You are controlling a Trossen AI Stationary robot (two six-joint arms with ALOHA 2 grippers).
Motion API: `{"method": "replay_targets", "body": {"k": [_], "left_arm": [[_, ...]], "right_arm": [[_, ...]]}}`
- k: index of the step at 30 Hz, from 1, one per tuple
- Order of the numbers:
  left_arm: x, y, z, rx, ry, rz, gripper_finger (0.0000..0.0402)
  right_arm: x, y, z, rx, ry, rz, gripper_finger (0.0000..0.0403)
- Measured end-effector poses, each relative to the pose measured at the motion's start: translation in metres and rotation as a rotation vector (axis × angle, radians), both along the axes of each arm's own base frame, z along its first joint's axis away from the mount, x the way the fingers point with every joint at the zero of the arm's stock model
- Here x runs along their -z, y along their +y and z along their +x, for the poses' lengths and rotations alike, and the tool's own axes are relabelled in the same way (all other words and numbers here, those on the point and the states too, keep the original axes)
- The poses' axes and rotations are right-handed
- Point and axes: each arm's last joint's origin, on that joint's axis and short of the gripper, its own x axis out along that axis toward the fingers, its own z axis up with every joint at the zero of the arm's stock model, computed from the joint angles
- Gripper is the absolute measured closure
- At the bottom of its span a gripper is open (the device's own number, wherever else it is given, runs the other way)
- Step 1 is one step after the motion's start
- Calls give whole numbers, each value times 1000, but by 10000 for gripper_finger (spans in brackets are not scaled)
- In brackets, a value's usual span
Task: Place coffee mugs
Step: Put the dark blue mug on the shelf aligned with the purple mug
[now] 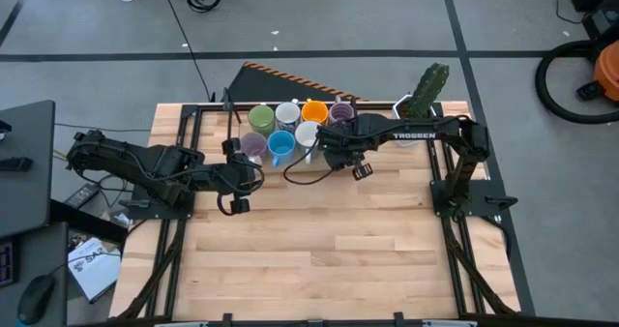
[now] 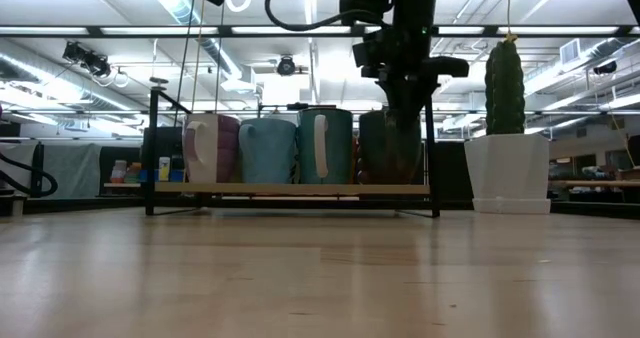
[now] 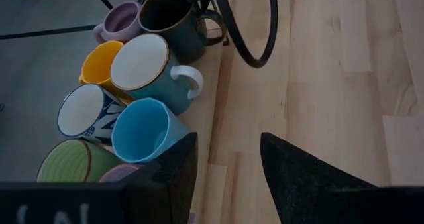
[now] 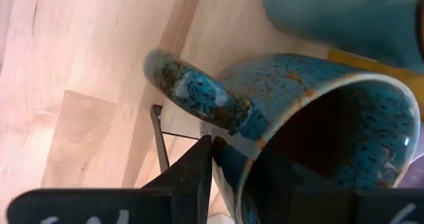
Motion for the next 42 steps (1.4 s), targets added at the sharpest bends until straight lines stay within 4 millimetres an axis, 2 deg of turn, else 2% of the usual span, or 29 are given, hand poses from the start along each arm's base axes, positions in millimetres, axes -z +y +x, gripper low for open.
{"method": "replay_targets", "body": {"k": [22,42], "left_arm": [[0,0,0,0,0,0,230],[0,0,0,0,0,0,230]], "right_arm": [[-2,13,5,-66,-10,-103,305],[-4,13,6,-44,-6,-226,288]]}}
